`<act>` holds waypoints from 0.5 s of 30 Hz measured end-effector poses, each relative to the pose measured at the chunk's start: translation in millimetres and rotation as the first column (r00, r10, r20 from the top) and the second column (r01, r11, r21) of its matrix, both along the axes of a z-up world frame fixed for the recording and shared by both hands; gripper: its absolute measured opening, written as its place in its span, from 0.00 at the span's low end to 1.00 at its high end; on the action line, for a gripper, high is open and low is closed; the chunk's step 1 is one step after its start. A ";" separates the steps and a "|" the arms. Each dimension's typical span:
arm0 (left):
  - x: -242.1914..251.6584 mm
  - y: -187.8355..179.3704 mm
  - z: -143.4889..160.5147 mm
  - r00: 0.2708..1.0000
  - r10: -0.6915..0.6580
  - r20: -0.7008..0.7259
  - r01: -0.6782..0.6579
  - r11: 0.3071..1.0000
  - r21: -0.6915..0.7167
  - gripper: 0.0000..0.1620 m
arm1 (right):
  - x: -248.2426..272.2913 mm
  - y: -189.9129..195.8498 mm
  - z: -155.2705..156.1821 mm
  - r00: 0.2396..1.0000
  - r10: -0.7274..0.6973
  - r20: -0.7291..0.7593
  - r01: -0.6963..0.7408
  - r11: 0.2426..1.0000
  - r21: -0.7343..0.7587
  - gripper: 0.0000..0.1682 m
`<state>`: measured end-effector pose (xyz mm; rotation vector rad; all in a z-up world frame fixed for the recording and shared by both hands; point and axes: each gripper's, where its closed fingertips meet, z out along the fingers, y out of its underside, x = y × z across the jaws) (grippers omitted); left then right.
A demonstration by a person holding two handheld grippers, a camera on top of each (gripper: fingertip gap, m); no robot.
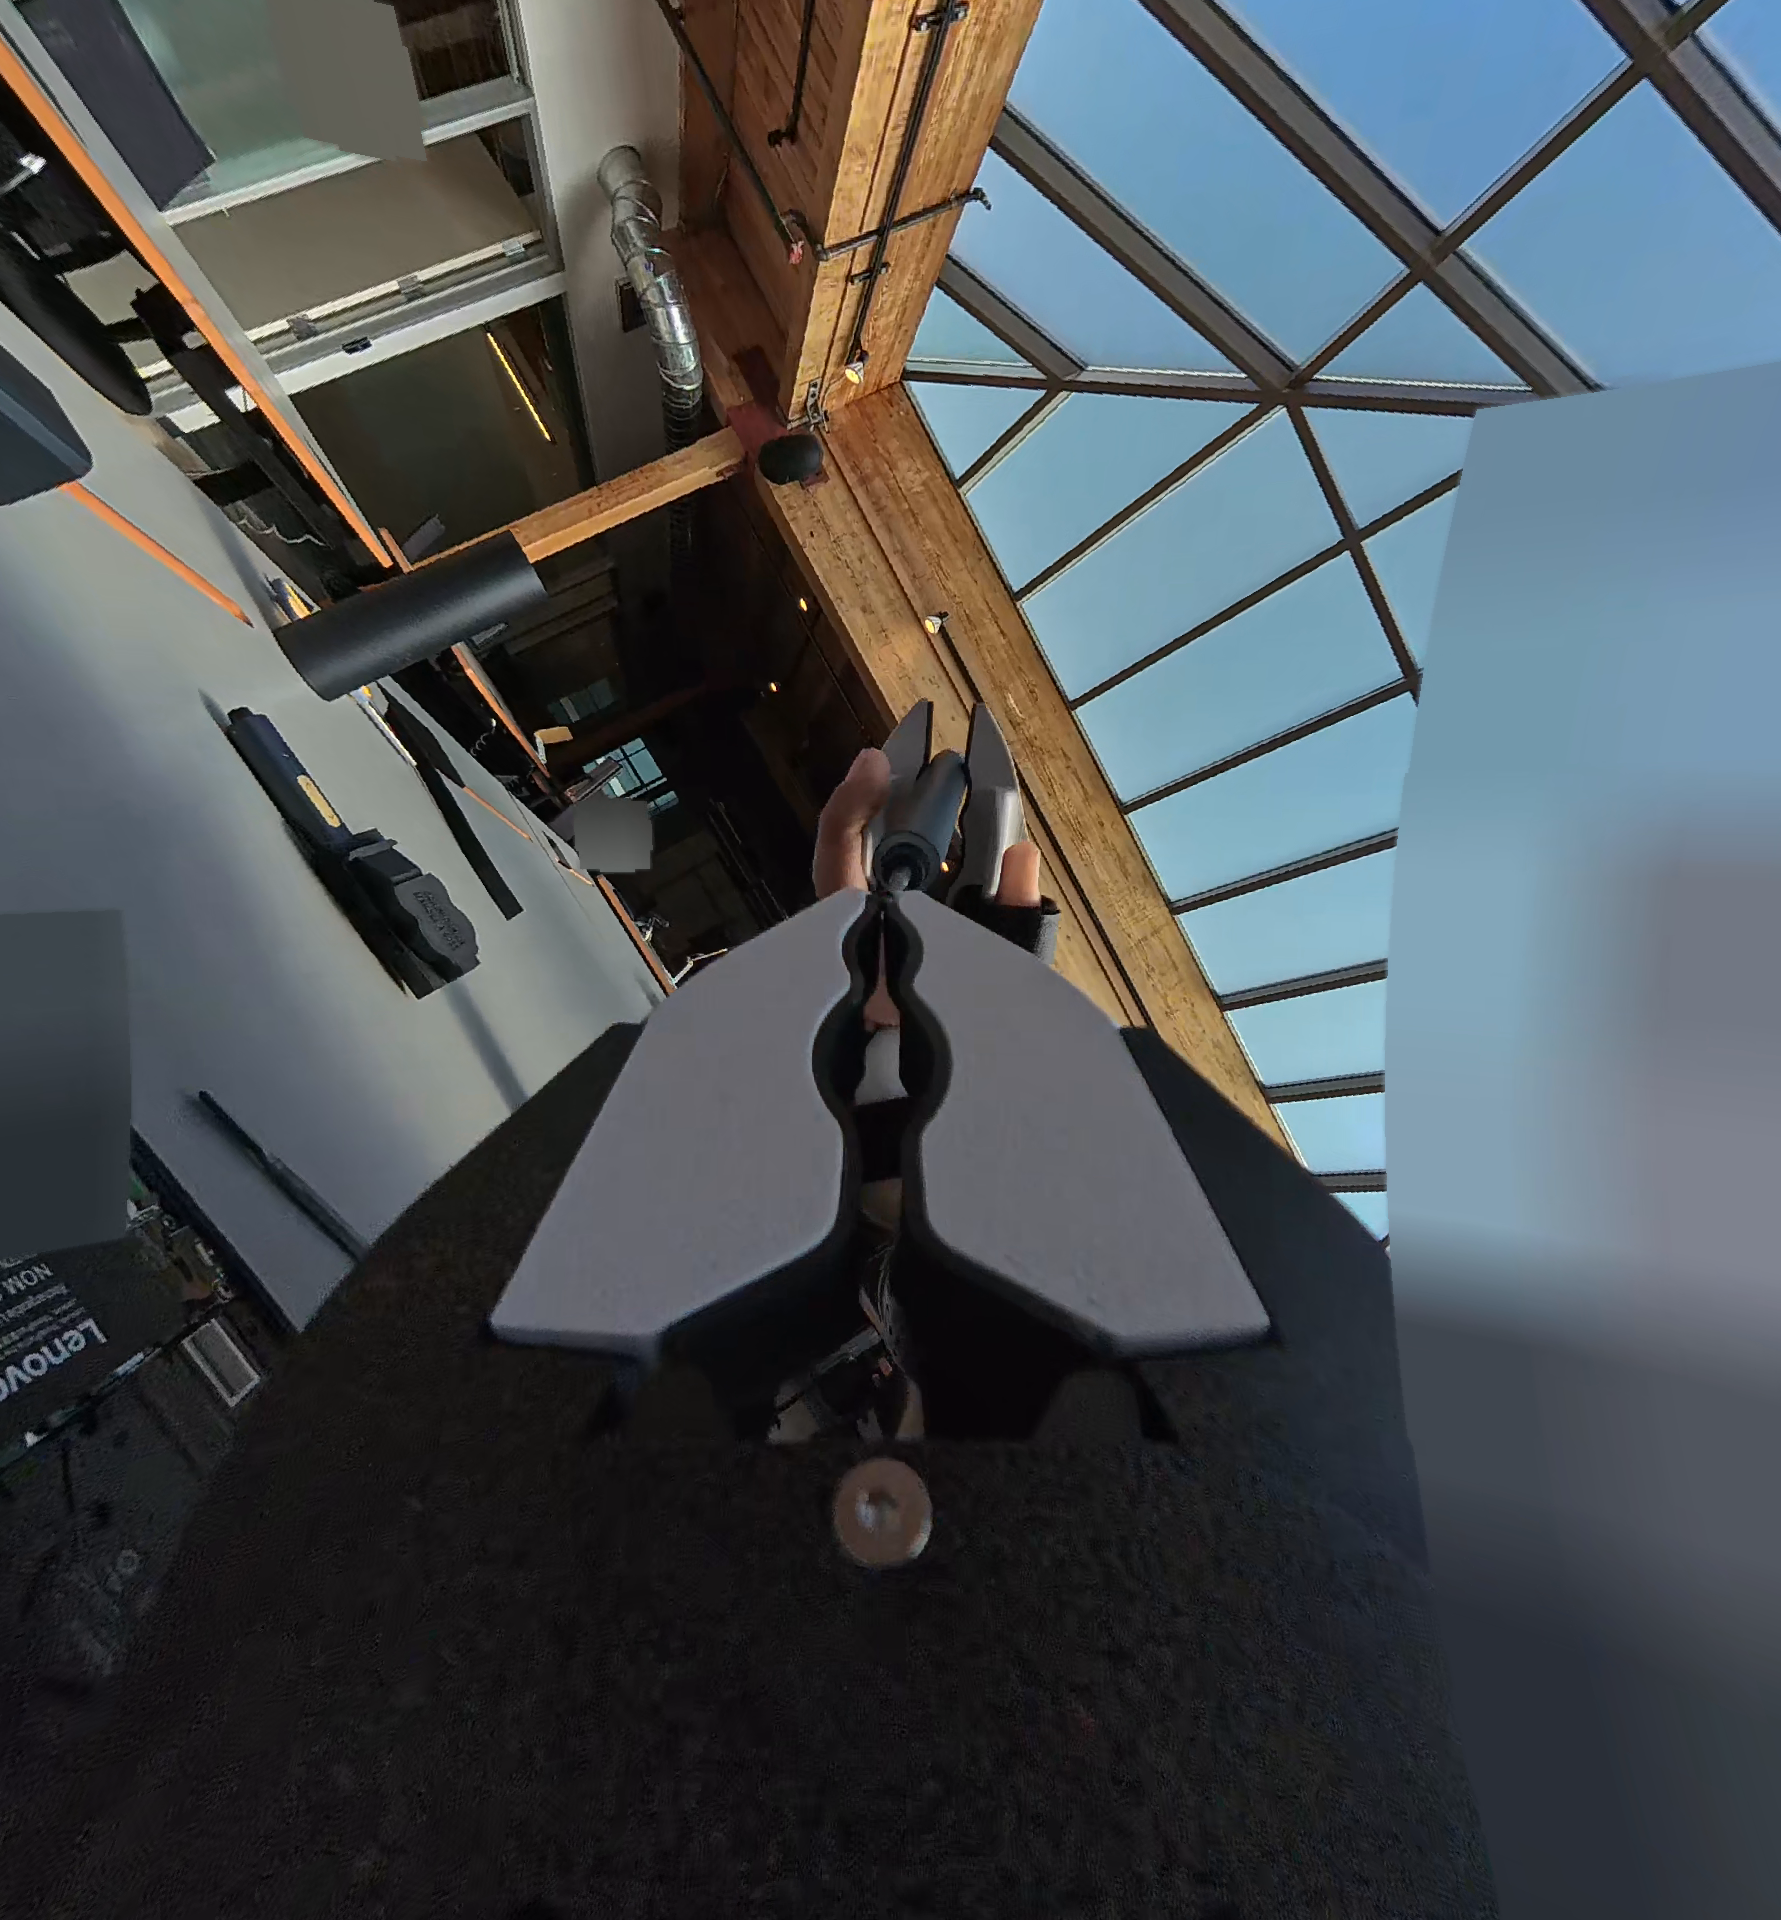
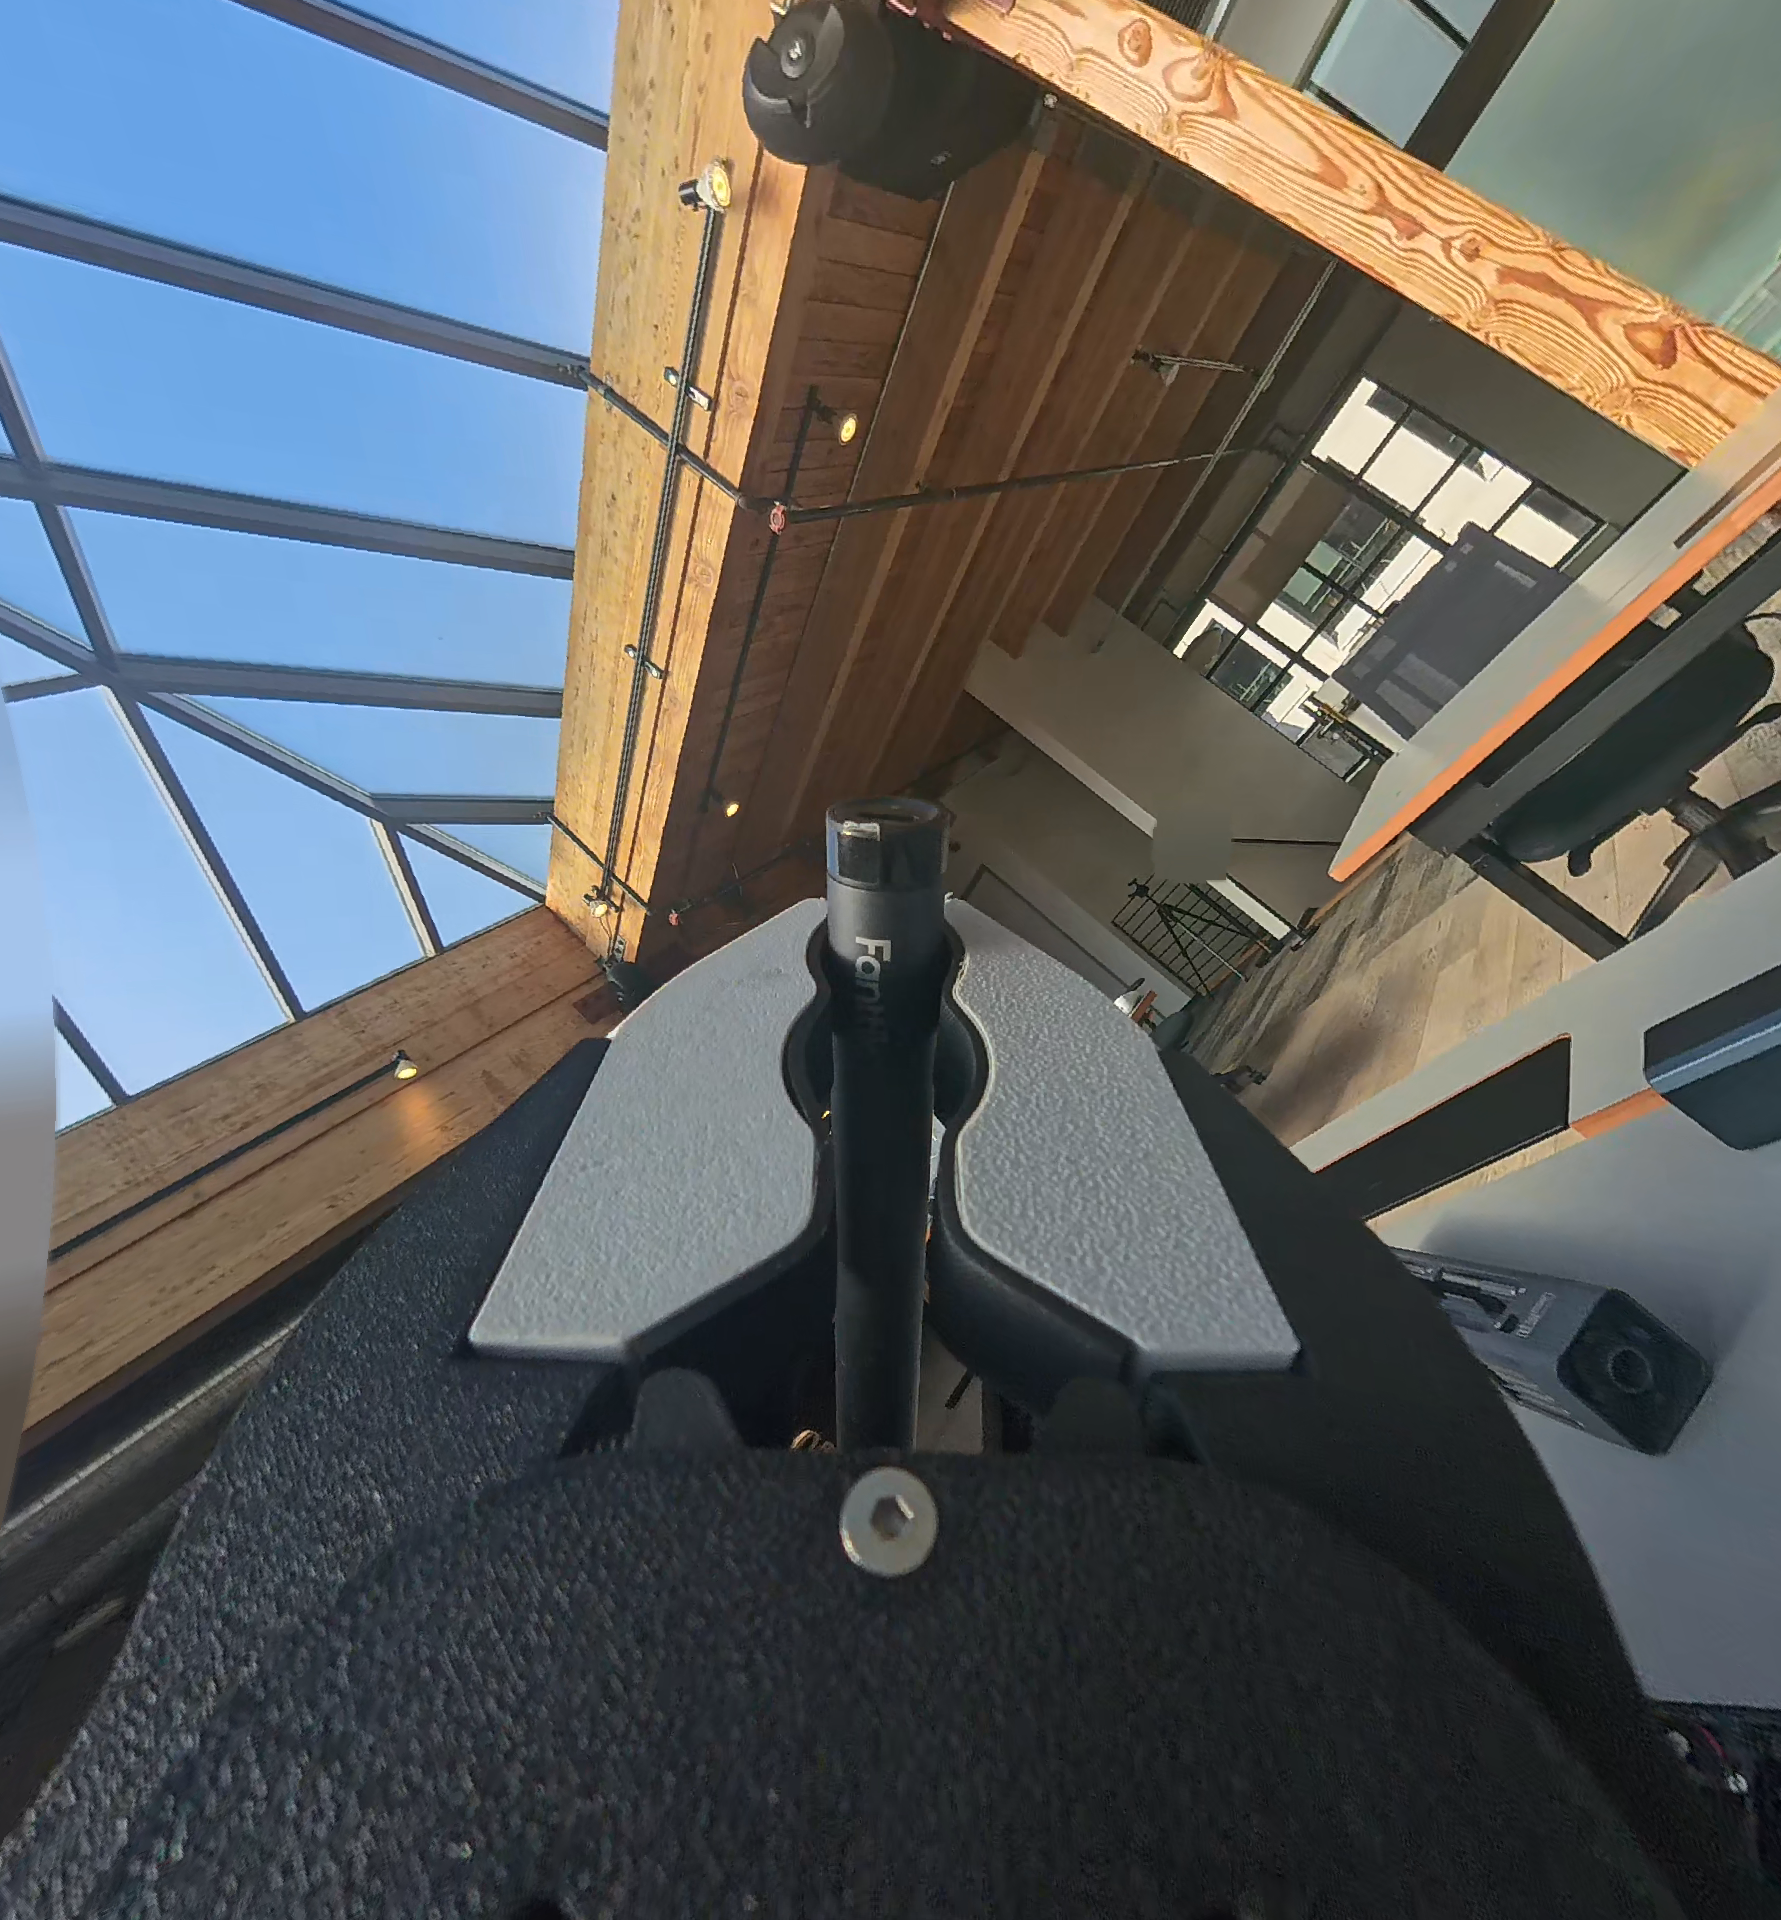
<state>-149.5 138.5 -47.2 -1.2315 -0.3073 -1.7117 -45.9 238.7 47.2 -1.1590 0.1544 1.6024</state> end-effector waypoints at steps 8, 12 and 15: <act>5.8 -1.8 -4.8 0.999 -0.019 0.027 0.020 1.000 -0.021 0.00 | -4.2 -1.8 3.1 1.000 -0.012 0.012 0.011 1.000 0.021 0.08; 7.2 -3.0 -6.9 0.999 -0.021 0.048 0.022 0.999 -0.033 0.00 | -7.3 -3.4 1.4 1.000 -0.006 0.027 0.005 1.000 0.024 0.09; 6.5 -3.0 -7.5 0.997 -0.021 0.071 0.024 0.999 -0.041 0.00 | -4.6 -3.0 1.5 1.000 -0.013 0.020 0.013 1.000 0.023 0.08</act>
